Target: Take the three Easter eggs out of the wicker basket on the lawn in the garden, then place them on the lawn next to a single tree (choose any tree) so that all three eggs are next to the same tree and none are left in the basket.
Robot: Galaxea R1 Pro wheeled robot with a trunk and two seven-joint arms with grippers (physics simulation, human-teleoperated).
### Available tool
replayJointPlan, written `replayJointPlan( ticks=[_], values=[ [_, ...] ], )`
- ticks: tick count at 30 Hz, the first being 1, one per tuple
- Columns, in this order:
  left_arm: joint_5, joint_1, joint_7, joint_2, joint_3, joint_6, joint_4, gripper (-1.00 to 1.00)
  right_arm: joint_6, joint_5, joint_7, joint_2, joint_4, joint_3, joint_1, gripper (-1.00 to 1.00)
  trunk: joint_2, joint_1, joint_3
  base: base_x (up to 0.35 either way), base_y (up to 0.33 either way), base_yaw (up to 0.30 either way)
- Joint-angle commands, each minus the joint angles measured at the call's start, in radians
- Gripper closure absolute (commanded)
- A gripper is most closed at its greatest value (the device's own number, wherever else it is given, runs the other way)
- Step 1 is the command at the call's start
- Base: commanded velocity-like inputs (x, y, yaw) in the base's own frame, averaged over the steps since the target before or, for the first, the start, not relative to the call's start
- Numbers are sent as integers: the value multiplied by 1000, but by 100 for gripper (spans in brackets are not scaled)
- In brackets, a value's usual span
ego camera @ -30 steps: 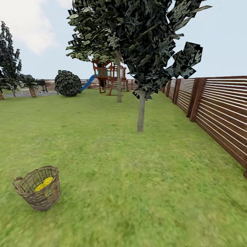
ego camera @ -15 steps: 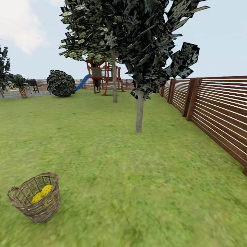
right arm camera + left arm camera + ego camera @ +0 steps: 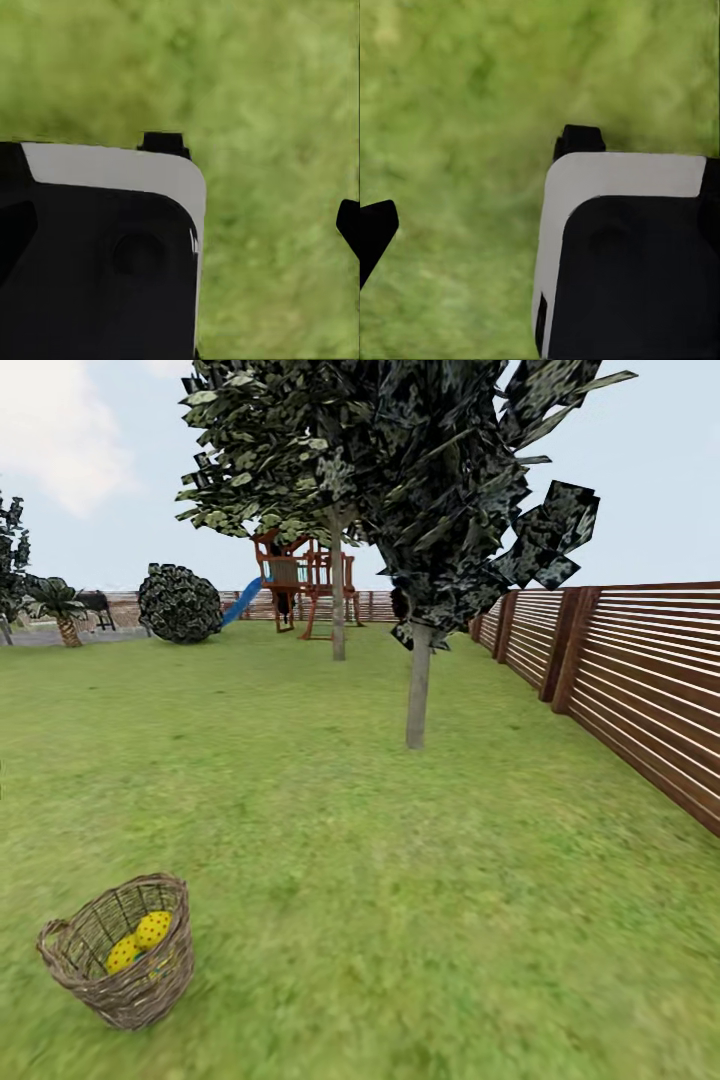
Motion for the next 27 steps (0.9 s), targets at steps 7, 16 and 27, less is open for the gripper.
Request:
replayJointPlan(
  ticks=[7, 16, 27],
  values=[
    [41, -6, -1, 64, 26, 284, -303, -100, 529, -2, -76, -16, -486, -1, -67, -100, -1, 0, -1, 18, 304, 0],
    [38, -8, 4, 19, 31, 312, -314, -100, 809, -32, -200, 36, -520, 5, -281, -100, -1, 0, -1, 2, 227, 0],
    [35, -8, 13, 17, 35, 308, -310, -100, 863, -43, -190, 20, -584, 23, -294, -100, -1, 0, -1, 108, 286, 0]
  ],
)
